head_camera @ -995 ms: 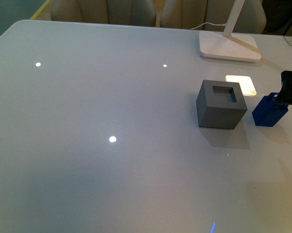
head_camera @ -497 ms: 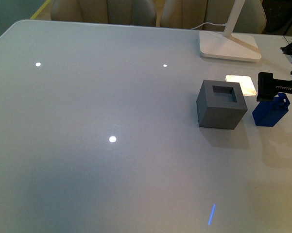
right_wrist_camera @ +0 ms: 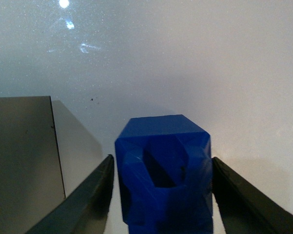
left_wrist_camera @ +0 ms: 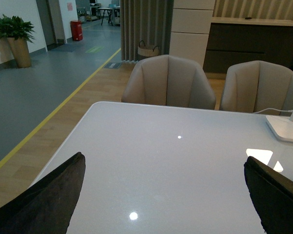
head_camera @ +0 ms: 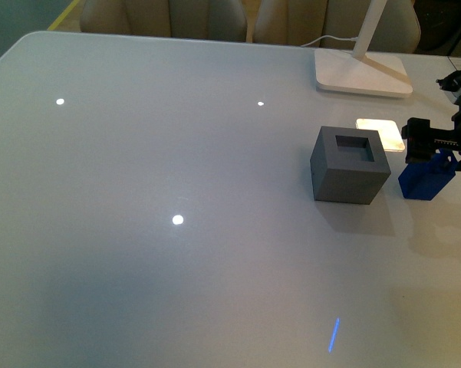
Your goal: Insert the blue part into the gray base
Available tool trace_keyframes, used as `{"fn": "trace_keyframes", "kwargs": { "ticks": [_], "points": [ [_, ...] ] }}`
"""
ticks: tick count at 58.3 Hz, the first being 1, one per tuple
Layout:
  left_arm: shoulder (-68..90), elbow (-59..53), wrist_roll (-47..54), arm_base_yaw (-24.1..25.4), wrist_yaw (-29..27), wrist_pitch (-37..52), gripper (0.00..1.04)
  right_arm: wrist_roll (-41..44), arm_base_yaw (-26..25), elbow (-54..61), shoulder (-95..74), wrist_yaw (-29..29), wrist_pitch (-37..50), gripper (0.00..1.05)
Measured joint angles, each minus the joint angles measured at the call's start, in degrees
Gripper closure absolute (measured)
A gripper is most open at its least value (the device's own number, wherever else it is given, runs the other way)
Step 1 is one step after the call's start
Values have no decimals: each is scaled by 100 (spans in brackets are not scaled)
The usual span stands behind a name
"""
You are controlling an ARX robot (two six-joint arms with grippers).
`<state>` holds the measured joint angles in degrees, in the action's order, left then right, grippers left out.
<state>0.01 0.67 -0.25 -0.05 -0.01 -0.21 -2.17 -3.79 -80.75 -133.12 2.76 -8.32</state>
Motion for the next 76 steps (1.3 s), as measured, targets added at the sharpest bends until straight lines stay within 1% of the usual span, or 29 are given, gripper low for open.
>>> {"fn": "trace_keyframes", "kwargs": {
  "ticks": [3,7,17,23,30,36,49,59,76],
  "points": [
    [0,0,2,0,0,0,7,2,-15,105,68,-52,33,58],
    [0,0,2,0,0,0,7,2,-31,249,186,-105,42,60],
    [0,0,2,0,0,0,7,2,-50,605,621,-227,42,60],
    [0,0,0,0,0,0,7,-63,-35,820,1309,-358,-50,60],
    [0,0,2,0,0,0,7,-210,57,831,1812,-431,-179,60],
    [0,0,2,0,0,0,7,-398,236,828,2057,-439,-295,60],
    [0,0,0,0,0,0,7,-750,726,758,2024,-376,-490,60],
    [0,0,2,0,0,0,7,-1010,1060,466,1882,-308,-568,60],
    [0,0,0,0,0,0,7,-1222,1257,258,1523,-236,-634,60]
  ]
}}
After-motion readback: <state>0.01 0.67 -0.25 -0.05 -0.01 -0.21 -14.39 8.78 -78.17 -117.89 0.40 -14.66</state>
